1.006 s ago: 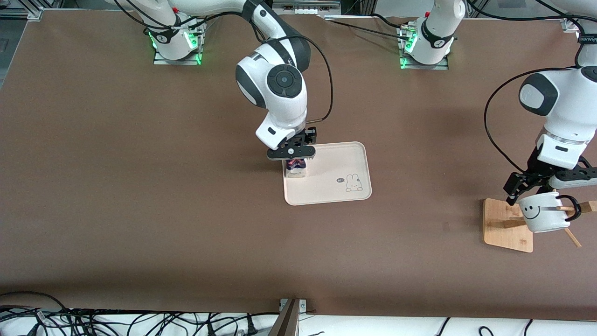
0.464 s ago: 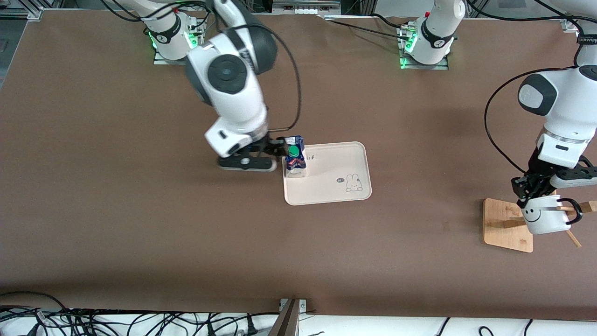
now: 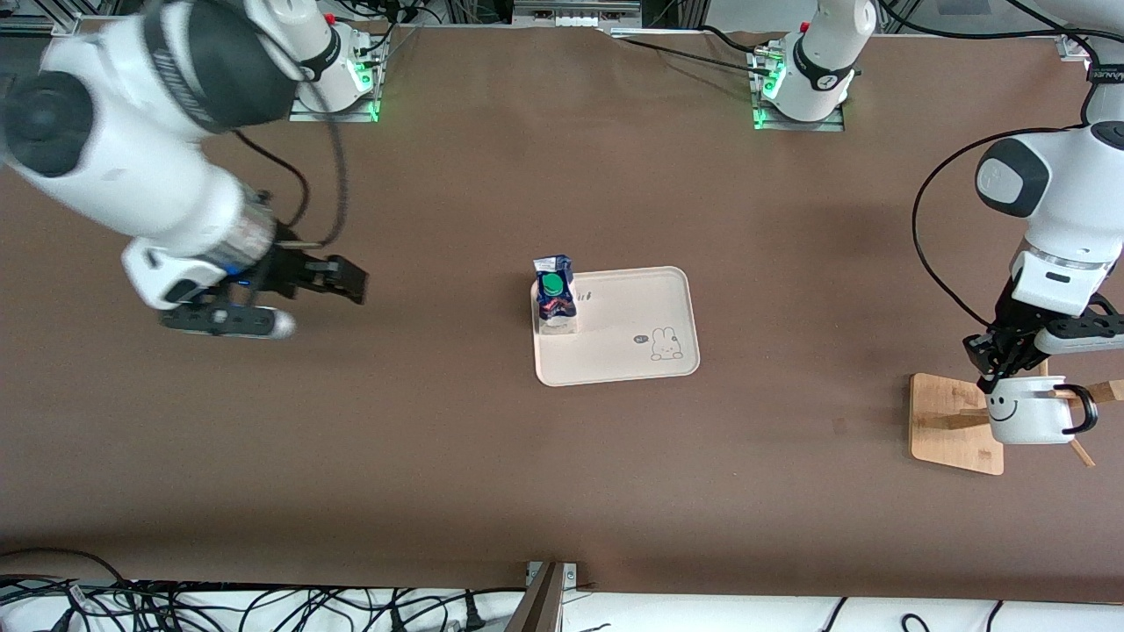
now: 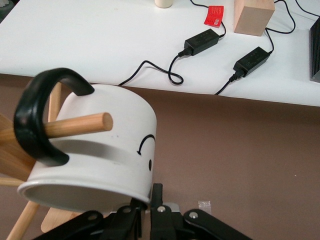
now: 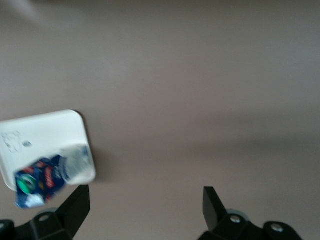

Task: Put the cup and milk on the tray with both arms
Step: 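Open the right gripper and withdraw it from the carton, then lift the mug off the stand with the left gripper toward the tray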

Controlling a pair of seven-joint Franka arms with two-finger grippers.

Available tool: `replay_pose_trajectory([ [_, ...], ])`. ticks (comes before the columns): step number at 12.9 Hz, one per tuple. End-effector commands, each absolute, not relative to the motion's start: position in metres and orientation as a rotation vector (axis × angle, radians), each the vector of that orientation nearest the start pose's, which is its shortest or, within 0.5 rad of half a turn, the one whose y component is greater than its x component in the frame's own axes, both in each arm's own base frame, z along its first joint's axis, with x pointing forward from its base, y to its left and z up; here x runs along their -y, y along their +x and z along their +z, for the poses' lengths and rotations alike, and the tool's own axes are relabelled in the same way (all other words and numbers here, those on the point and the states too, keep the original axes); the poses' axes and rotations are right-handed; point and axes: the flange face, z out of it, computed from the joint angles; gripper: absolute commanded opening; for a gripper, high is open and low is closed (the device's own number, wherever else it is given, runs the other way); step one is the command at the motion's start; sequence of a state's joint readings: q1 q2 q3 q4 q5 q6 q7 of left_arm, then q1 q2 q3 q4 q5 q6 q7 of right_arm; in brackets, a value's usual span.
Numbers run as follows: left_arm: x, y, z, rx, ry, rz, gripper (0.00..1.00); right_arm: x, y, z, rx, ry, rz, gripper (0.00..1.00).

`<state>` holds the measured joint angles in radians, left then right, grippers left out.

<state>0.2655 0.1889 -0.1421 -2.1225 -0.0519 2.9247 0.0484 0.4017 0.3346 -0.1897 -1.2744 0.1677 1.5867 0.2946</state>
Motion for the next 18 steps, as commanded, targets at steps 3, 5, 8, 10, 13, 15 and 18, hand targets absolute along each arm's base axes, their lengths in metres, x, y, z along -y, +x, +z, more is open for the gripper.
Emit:
replay_pose_trajectory([
  [3,-0.044,0.614,0.425,0.076,-3.048,-0.879,0.00,-0.085,0.578,0.594,-0.073,-3.011,0.118,1.00],
  [5,-0.022,0.612,0.438,0.023,-3.081,-0.819,0.00,-0.069,0.557,0.602,-0.072,-3.052,0.106,1.00],
  [8,0.022,0.597,0.462,-0.091,-3.122,-0.702,0.00,-0.059,0.543,0.603,-0.049,-3.096,0.091,1.00],
  [10,0.036,0.595,0.486,-0.148,-3.157,-0.538,0.00,-0.041,0.545,0.603,0.009,-3.116,0.088,1.00],
  [13,0.062,0.596,0.525,-0.261,-3.226,-0.126,0.00,-0.040,0.545,0.604,0.047,-3.121,0.083,1.00],
  [15,0.079,0.595,0.533,-0.328,-3.240,0.041,0.00,-0.039,0.544,0.605,0.045,-3.127,0.080,1.00],
  [18,0.108,0.578,0.526,-0.427,-3.221,0.223,0.00,-0.039,0.546,0.606,0.049,-3.150,0.074,1.00],
])
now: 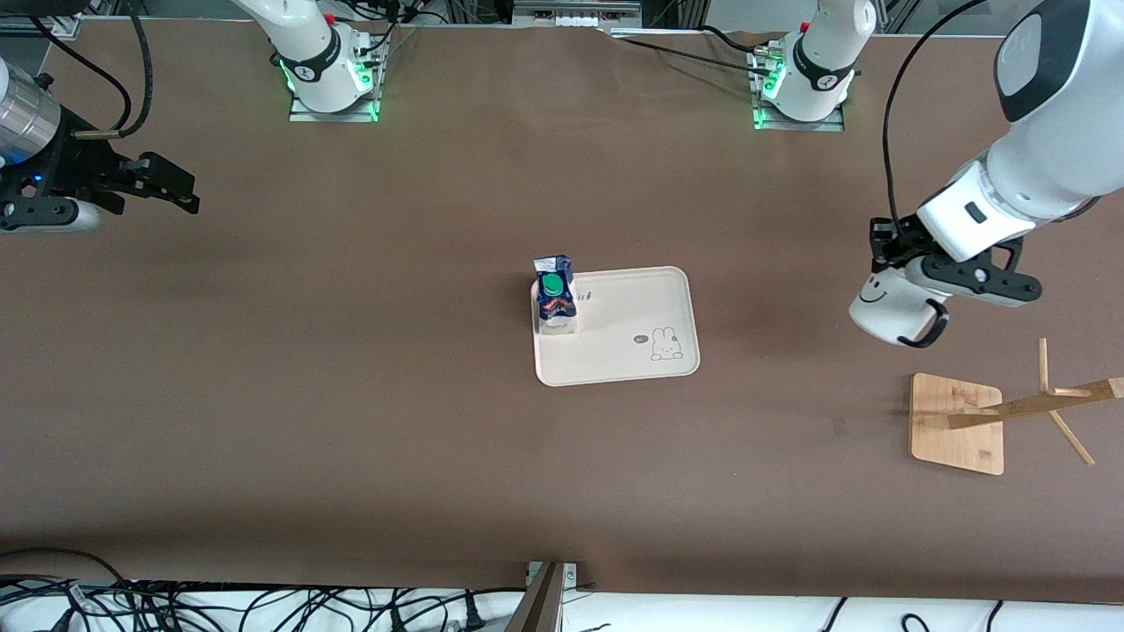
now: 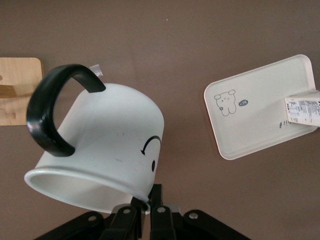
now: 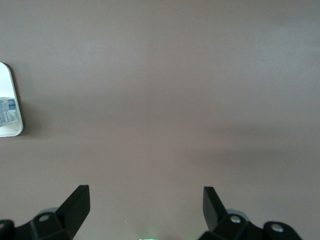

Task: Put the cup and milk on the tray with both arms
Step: 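Lift the mug off the stand with the left gripper toward the tray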

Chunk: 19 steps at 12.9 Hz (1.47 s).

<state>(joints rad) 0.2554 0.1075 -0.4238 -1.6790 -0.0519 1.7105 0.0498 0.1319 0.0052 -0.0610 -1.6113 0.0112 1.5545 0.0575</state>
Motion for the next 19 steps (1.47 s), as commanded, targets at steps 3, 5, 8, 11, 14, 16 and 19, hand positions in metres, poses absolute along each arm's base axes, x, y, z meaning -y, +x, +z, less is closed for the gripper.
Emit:
replay_pose_trajectory([
  [3,0.159,0.563,0.502,-0.515,-3.186,0.416,0.00,-0.040,0.553,0.609,0.056,-3.166,0.054,1.00],
  [5,0.198,0.560,0.482,-0.403,-3.177,0.486,0.00,-0.041,0.554,0.613,0.051,-3.166,0.041,1.00],
  [8,0.261,0.570,0.449,-0.236,-3.088,0.599,0.00,-0.044,0.556,0.617,0.051,-3.176,0.023,1.00],
  [11,0.301,0.590,0.381,-0.035,-3.072,0.735,0.00,-0.044,0.563,0.609,0.042,-3.170,0.036,1.00],
  [14,0.333,0.605,0.339,0.088,-3.072,0.772,0.00,-0.044,0.572,0.612,0.046,-3.173,-0.055,1.00],
  [16,0.341,0.617,0.306,0.181,-3.109,0.748,0.00,-0.043,0.574,0.613,0.045,-3.175,-0.075,1.00],
  [19,0.371,0.608,0.267,0.219,-3.084,0.727,0.00,-0.040,0.574,0.613,0.035,-3.175,-0.079,1.00],
])
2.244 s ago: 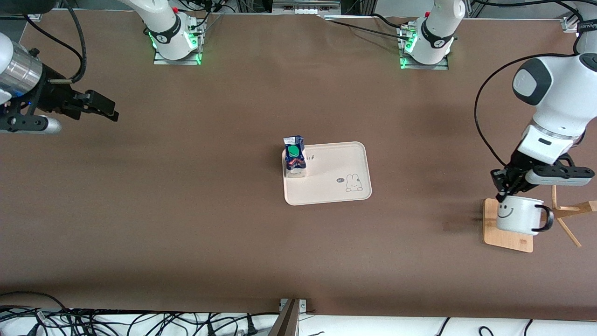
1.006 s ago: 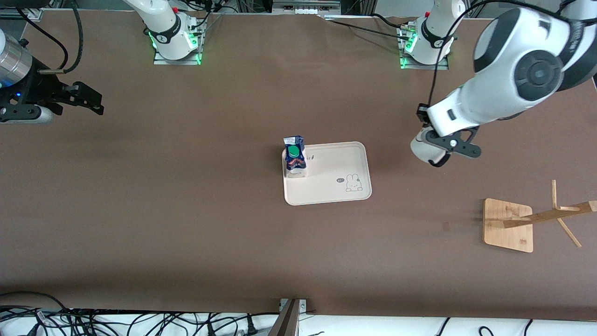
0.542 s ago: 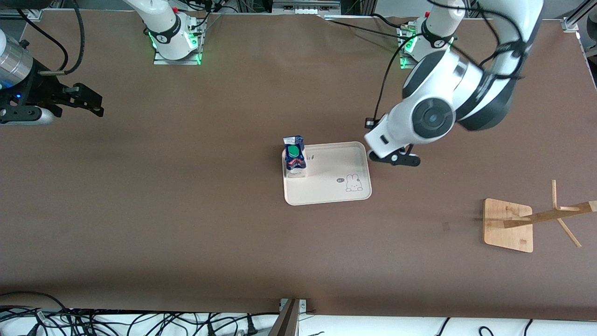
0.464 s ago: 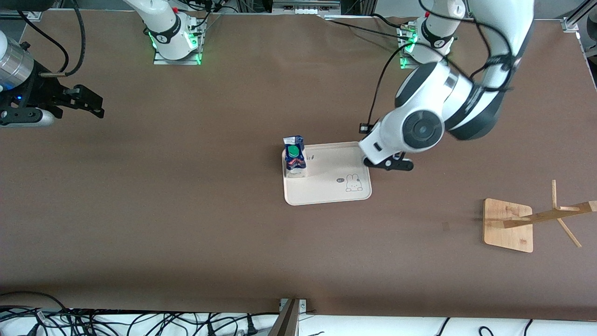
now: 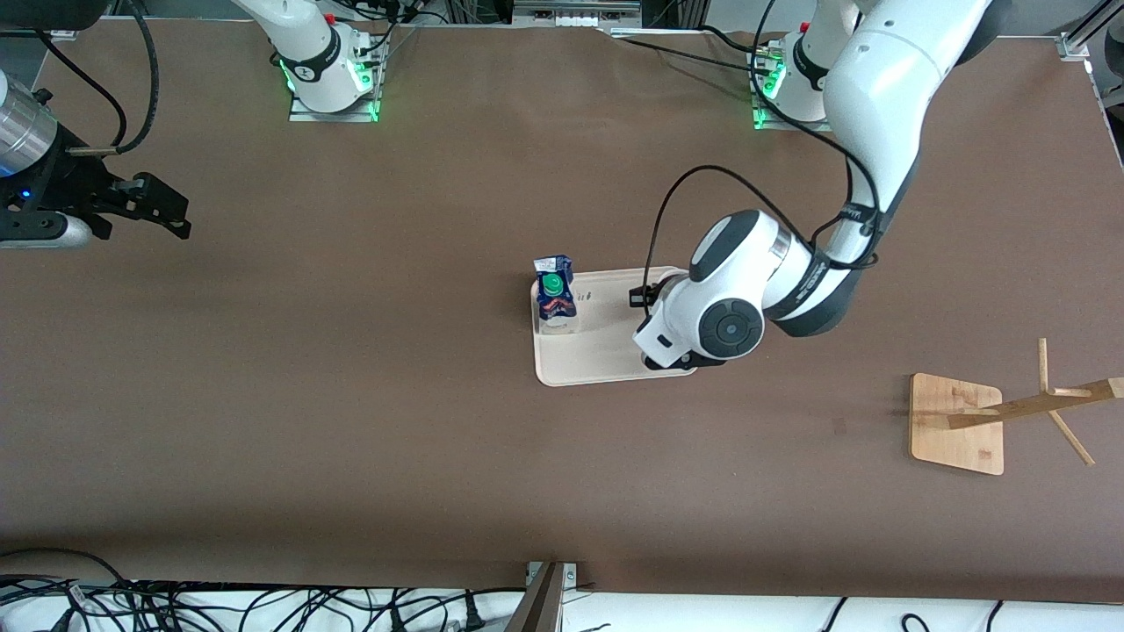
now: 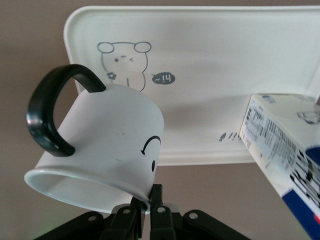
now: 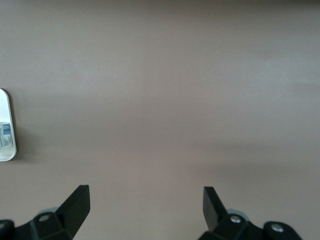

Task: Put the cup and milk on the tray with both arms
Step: 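Lower the mug onto the tray beside the carton with the left gripper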

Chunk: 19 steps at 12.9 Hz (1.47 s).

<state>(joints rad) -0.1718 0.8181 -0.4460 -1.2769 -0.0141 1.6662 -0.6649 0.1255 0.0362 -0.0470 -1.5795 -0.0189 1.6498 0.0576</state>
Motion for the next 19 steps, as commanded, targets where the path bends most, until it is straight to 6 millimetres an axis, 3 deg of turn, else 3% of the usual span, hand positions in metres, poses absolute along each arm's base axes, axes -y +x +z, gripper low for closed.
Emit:
replay_pose_trajectory([
  [1,0.377,0.607,0.264,0.231,-3.072,0.699,0.00,-0.041,0.575,0.614,0.037,-3.175,-0.087,1.00],
  [7,0.377,0.599,0.237,0.255,-2.994,0.692,0.00,-0.043,0.575,0.614,0.036,-3.159,-0.097,1.00],
  [8,0.375,0.597,0.234,0.250,-2.982,0.691,0.22,-0.044,0.577,0.615,0.036,-3.157,-0.116,1.00],
  [9,0.373,0.597,0.234,0.230,-2.974,0.693,0.99,-0.044,0.577,0.614,0.036,-3.157,-0.116,1.00],
  [13,0.355,0.605,0.259,0.204,-2.958,0.709,1.00,-0.044,0.578,0.613,0.039,-3.159,-0.119,1.00],
  [15,0.344,0.608,0.290,0.165,-2.967,0.705,1.00,-0.043,0.578,0.614,0.039,-3.159,-0.119,1.00],
  [16,0.328,0.612,0.313,0.123,-2.978,0.700,1.00,-0.043,0.578,0.613,0.039,-3.159,-0.116,1.00],
  [18,0.283,0.626,0.402,0.000,-3.058,0.557,1.00,-0.044,0.578,0.613,0.042,-3.158,-0.119,1.00],
  [19,0.256,0.633,0.431,-0.049,-3.085,0.496,1.00,-0.044,0.577,0.614,0.041,-3.158,-0.119,1.00],
])
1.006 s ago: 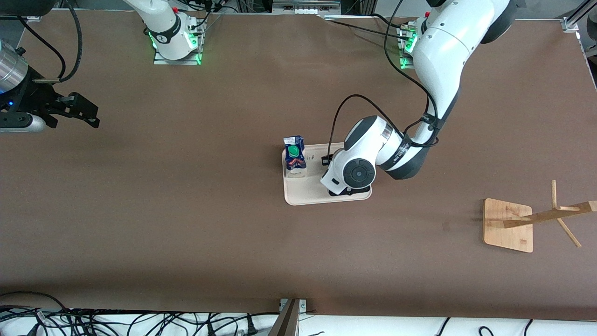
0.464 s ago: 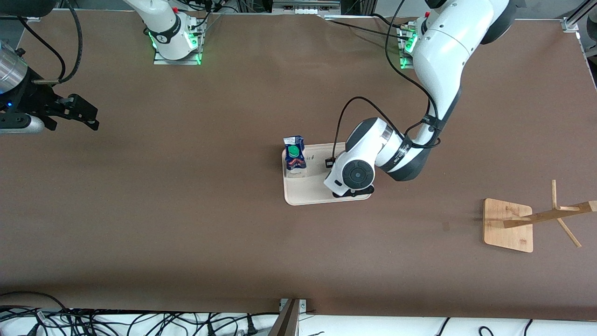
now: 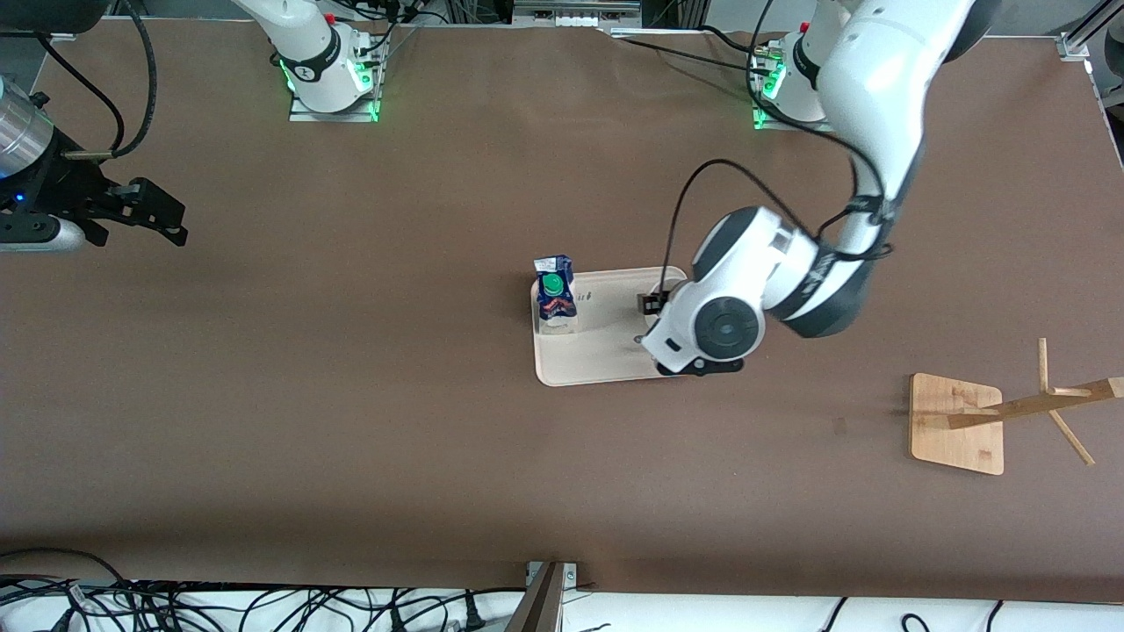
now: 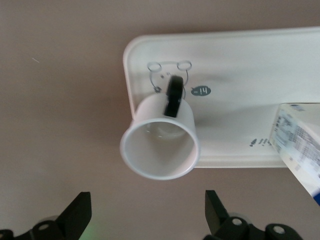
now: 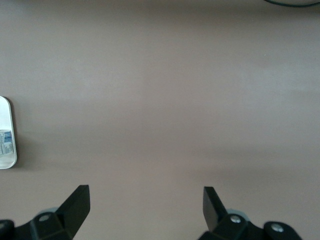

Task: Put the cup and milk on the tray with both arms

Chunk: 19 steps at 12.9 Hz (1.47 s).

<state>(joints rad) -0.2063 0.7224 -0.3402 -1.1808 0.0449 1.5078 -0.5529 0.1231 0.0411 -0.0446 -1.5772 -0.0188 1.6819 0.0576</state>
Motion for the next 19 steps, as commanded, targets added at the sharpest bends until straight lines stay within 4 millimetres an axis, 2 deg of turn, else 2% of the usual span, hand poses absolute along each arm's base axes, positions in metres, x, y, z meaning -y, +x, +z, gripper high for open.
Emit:
replay_pose_trajectory([
  [1,0.234,0.636,0.457,-0.103,-3.108,0.437,1.00,-0.044,0.577,0.614,0.041,-3.157,-0.118,1.00],
  [3,0.178,0.643,0.504,-0.138,-3.145,0.328,1.00,-0.045,0.577,0.614,0.044,-3.157,-0.116,1.00],
  [4,0.158,0.642,0.525,-0.163,-3.154,0.276,1.00,-0.046,0.577,0.614,0.044,-3.157,-0.114,1.00],
  [6,0.120,0.631,0.567,-0.258,-3.125,0.148,1.00,-0.046,0.577,0.614,0.044,-3.157,-0.114,1.00],
  [8,0.092,0.611,0.590,-0.279,-3.098,-0.016,1.00,-0.046,0.577,0.614,0.044,-3.157,-0.111,1.00],
  [9,0.075,0.593,0.593,-0.232,-3.088,-0.110,1.00,-0.046,0.577,0.614,0.044,-3.157,-0.111,1.00],
  [10,0.072,0.575,0.590,-0.205,-3.101,-0.163,1.00,-0.046,0.577,0.614,0.044,-3.159,-0.112,1.00],
  [12,0.055,0.557,0.586,-0.141,-3.142,-0.142,1.00,-0.046,0.577,0.614,0.044,-3.159,-0.109,1.00],
  [15,0.063,0.549,0.584,-0.170,-3.128,-0.049,1.00,-0.046,0.577,0.614,0.044,-3.159,-0.112,1.00],
  [19,0.066,0.557,0.574,-0.167,-3.130,-0.006,1.00,-0.046,0.577,0.614,0.044,-3.159,-0.112,1.00],
])
